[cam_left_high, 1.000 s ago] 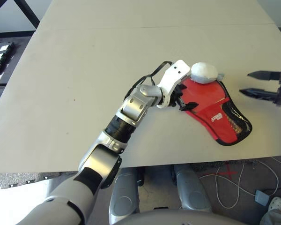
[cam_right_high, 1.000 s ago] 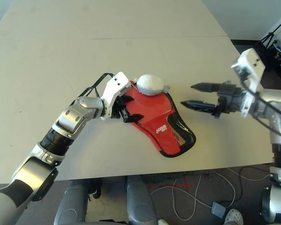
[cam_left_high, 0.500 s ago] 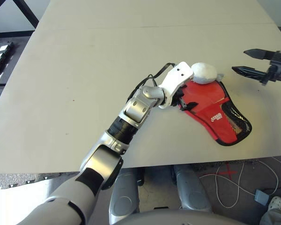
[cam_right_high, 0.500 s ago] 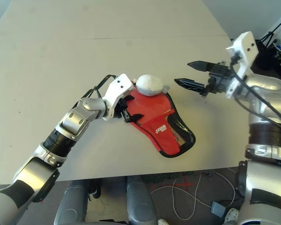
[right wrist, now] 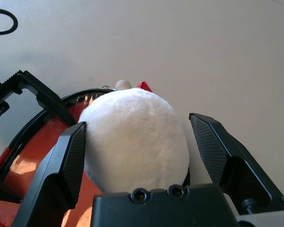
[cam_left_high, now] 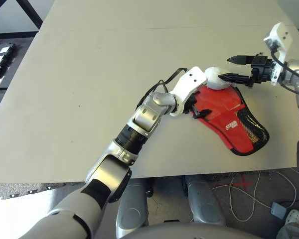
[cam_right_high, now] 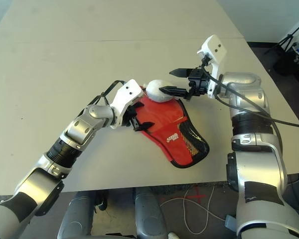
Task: Store the ping-pong paddle in its case and zip it.
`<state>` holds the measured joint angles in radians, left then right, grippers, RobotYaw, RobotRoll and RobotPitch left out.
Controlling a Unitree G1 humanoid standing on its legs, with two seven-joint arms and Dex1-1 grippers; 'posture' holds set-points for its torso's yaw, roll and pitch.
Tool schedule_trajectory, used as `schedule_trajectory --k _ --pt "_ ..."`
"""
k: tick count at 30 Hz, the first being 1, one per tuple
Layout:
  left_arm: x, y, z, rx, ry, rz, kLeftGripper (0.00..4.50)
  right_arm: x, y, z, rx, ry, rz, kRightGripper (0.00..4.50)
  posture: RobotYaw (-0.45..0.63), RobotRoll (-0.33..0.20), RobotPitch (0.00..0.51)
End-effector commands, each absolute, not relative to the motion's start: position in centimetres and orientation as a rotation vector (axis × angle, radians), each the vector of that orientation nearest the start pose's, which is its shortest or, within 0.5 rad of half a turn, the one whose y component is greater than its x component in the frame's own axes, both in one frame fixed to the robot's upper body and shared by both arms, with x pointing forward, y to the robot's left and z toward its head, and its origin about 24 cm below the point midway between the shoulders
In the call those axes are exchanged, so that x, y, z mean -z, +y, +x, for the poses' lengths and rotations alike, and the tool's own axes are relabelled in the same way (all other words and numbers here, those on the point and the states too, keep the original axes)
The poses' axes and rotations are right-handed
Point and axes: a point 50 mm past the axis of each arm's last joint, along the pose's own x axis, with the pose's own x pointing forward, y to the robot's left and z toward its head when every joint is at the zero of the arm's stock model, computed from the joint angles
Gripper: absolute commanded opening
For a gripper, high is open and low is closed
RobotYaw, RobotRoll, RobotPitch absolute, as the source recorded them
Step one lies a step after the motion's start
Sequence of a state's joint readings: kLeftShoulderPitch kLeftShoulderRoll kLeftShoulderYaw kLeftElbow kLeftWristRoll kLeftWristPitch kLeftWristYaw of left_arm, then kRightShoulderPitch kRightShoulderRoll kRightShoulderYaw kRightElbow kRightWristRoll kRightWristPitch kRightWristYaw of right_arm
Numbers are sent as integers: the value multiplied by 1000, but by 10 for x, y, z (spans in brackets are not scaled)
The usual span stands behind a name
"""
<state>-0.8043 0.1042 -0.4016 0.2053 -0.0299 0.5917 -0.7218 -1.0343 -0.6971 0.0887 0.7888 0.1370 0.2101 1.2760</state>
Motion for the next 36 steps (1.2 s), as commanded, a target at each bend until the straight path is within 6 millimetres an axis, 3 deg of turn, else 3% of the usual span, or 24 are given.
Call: schedule_trajectory --k 1,8,11,21,25,36 --pt "-136 9 320 1134 233 401 4484 -210 -236 370 -992 268 -440 4500 -147 0 285" --pt "-136 9 320 1132 234 398 4484 -197 -233 370 -1008 341 -442 4500 -148 0 287" --pt "-137 8 320 1133 234 396 4500 -196 -232 370 -1012 343 -440 3916 -148 0 289" --pt "-135 8 319 1138 241 395 4500 -200 -234 375 -947 292 -456 1136 -146 0 287" --pt "-135 7 318 1140 244 394 4500 -205 -237 380 -874 257 -478 438 -145 0 285" --pt "-134 7 317 1149 251 391 4500 -215 -246 390 -709 188 -568 295 -146 0 282"
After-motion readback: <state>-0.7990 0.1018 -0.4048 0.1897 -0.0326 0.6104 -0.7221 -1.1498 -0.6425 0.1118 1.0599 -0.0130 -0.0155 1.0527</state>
